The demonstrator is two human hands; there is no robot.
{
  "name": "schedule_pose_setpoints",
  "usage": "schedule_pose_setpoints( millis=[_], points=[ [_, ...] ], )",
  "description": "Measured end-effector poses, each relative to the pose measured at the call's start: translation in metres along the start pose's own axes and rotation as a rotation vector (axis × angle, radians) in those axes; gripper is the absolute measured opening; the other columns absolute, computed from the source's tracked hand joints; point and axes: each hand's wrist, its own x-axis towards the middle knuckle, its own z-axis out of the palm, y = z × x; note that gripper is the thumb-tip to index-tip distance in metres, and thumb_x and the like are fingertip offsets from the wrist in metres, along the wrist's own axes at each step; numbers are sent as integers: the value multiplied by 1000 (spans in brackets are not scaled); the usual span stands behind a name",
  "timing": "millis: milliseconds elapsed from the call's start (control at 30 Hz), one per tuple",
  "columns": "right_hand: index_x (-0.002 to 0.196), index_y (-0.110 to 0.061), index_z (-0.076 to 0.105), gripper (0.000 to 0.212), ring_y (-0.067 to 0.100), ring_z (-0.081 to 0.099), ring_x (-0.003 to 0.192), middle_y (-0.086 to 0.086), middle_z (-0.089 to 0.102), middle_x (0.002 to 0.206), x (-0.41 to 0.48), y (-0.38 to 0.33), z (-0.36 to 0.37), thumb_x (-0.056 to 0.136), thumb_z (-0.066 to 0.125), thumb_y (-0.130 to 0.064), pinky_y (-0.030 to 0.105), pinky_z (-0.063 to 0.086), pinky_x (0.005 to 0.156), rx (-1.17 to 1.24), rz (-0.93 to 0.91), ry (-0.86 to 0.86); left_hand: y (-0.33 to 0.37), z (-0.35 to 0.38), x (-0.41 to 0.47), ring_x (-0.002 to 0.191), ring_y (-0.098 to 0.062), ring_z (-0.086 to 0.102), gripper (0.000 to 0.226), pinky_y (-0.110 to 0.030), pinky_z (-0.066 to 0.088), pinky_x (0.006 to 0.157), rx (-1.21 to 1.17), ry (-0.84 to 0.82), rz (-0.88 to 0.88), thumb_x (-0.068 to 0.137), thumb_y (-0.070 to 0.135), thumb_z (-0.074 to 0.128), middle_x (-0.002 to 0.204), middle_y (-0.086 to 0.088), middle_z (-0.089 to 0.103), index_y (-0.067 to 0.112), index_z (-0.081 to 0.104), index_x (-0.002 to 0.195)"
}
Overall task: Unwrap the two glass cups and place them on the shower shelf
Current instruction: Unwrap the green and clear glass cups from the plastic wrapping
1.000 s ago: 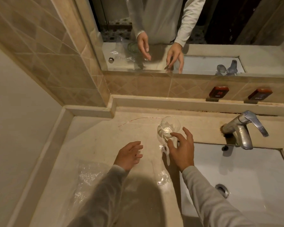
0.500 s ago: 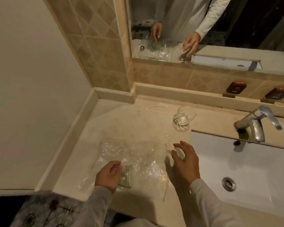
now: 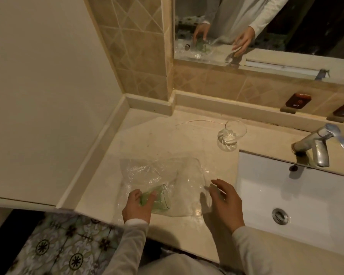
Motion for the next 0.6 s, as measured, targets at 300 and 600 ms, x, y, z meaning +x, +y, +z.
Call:
schedule_pose_setpoints(
  millis=[300, 600],
  points=[
    [122, -16, 66, 23, -19, 60, 91, -7, 66, 114, -18, -17, -8, 103, 55, -23, 0, 44, 71, 115, 103, 36, -25, 26, 1, 148, -20, -18, 53, -45, -8, 119, 579, -312, 93, 105, 35, 12, 162, 3, -20, 23, -1, 155],
    [116, -17, 63, 15, -30, 55, 80, -15, 61, 102, -33, -18, -17, 103, 55, -17, -8, 38, 64, 142, 104, 16, -7, 14, -24, 100, -29, 66, 31, -30, 45, 89, -56, 45, 141, 87, 25, 72, 112, -12, 69, 10, 67, 113]
  ],
)
